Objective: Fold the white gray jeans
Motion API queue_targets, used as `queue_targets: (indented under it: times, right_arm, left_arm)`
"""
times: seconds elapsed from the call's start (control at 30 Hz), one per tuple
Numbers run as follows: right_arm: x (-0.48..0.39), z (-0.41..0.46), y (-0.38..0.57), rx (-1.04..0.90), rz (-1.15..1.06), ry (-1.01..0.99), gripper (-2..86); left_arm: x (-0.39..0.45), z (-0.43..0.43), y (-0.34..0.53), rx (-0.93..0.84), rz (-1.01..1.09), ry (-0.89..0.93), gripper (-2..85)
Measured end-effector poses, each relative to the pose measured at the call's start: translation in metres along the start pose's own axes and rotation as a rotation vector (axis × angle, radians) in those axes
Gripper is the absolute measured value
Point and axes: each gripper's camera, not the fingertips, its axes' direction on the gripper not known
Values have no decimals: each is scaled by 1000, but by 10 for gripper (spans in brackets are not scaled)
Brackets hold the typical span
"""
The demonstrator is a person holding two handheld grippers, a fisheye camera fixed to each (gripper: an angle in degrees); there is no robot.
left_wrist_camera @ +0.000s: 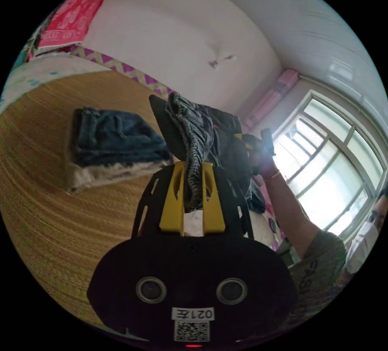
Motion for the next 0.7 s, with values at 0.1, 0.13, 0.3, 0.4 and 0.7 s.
queue_targets:
  times: [0.1, 0.13, 0.3, 0.4, 0.7]
  right_arm:
    - [-21, 53, -68, 43, 17, 216, 100]
    - [-24, 62, -76, 54, 16, 272, 104]
    - [-26, 129, -63, 12, -62, 447, 119]
    - [-15, 143, -28, -68, -106, 461, 117]
    - [6, 74, 126, -80, -59, 233, 116]
  left_arm:
    - [-35, 11, -31, 66, -113, -99, 70]
    - [-43, 16, -35, 72, -139, -127, 75]
    - [-89, 46, -20, 85, -174, -311, 108]
    - [-65, 40, 2, 150, -70, -348, 87]
    - [81, 72, 82, 94, 325, -448, -7]
